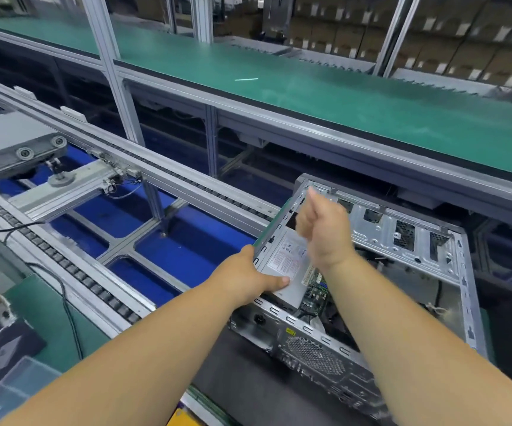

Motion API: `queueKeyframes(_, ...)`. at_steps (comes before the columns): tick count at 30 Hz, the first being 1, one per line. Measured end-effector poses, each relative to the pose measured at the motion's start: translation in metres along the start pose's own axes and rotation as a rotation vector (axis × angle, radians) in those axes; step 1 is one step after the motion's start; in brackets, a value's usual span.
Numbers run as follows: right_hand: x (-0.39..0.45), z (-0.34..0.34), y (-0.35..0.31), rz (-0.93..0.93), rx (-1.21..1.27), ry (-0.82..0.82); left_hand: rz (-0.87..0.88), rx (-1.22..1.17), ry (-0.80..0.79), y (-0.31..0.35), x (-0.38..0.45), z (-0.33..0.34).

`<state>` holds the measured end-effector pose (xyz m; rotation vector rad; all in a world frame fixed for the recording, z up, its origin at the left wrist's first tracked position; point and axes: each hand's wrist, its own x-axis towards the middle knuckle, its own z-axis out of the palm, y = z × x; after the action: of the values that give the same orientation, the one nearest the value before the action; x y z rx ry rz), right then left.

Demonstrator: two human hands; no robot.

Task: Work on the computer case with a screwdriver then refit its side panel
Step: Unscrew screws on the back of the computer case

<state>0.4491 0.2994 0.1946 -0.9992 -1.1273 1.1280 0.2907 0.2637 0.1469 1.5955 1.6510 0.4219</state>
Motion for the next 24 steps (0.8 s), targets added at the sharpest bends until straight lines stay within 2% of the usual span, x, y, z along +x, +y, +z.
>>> queueKeyframes(2,0.014,-0.009,-0.023,-0.128,0.110,-0.011,0.005,-0.027,-0.015,-0.001,0.001,0.000)
queueKeyframes(4,0.023,-0.014,-0.024,-0.166,0.163,0.025,0.006,-0.039,-0.013,-0.002,0.000,0.000)
queueKeyframes(6,0.018,-0.009,0.002,-0.019,-0.063,0.102,0.008,-0.018,-0.001,-0.002,0.001,0.000)
queueKeyframes(8,0.003,0.001,0.033,0.085,-0.196,0.043,0.001,-0.002,0.004,-0.001,0.000,0.001)
queueKeyframes(10,-0.002,0.004,0.042,0.079,-0.104,-0.003,-0.005,-0.005,0.008,-0.001,-0.001,0.001)
queueKeyframes(14,0.002,-0.005,0.023,0.072,0.070,0.021,-0.008,-0.006,0.005,0.000,-0.001,0.000)
queueKeyframes(19,0.021,-0.011,-0.030,-0.200,0.291,-0.082,-0.016,-0.050,0.000,-0.002,0.000,0.000)
queueKeyframes(20,0.024,-0.011,-0.031,-0.218,0.272,-0.085,-0.017,-0.058,0.004,-0.001,0.000,0.001)
queueKeyframes(21,0.024,-0.008,-0.026,-0.186,0.132,-0.059,-0.016,-0.057,0.011,-0.001,-0.001,0.000)
queueKeyframes(23,0.013,0.010,0.006,-0.018,-0.207,-0.054,-0.013,-0.055,0.055,-0.002,-0.001,-0.002)
queueKeyframes(24,0.004,0.018,0.022,0.070,-0.195,-0.090,-0.009,-0.063,0.077,-0.004,-0.002,-0.004)
